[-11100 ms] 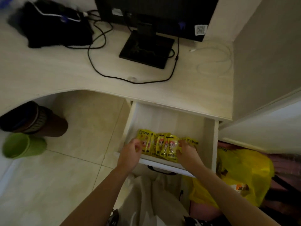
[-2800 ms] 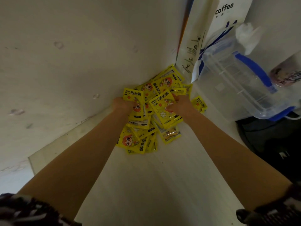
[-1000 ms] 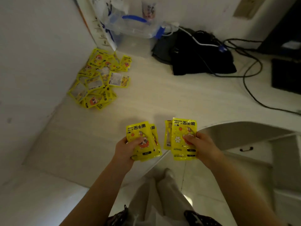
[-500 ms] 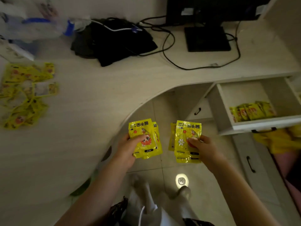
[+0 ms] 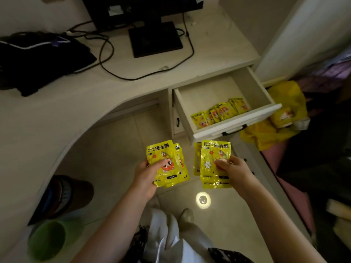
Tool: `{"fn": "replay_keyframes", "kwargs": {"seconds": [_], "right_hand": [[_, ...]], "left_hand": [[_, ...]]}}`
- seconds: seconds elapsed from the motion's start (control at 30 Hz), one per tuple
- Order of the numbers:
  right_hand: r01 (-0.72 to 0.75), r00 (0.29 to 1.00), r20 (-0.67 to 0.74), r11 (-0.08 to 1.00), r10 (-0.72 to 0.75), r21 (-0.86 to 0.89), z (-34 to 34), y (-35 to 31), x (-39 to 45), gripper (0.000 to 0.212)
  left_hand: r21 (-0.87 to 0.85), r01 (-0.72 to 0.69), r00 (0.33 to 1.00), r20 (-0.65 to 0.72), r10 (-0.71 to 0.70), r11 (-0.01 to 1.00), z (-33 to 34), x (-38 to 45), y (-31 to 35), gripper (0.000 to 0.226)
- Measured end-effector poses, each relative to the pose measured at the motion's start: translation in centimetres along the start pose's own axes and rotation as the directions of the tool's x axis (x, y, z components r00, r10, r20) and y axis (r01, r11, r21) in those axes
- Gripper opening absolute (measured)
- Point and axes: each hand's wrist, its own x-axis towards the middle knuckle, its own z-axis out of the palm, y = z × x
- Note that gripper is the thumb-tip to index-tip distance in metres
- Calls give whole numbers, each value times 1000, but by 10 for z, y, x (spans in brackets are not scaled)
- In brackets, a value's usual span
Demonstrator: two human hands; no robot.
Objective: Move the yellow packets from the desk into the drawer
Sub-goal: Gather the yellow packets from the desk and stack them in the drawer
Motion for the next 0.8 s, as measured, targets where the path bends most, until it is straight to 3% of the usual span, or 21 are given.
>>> {"fn": "replay_keyframes", "kwargs": {"seconds": [0.27,0.5,0.8], "right_hand": [[-18,998,-53,998,21,66,-46,-37,44,18],[-17,994,-112,1000,18,11,-67,-95,105,20],[-79,992,-108,995,71,-67,-86,-157,174,29]], "left_hand": [[16,-18,997,71,17,1000,79,39,29,15],[70,-23,994,109,16,997,141,102,66,16],[103,28,1000,11,-30,994,189,166,83,20]]}}
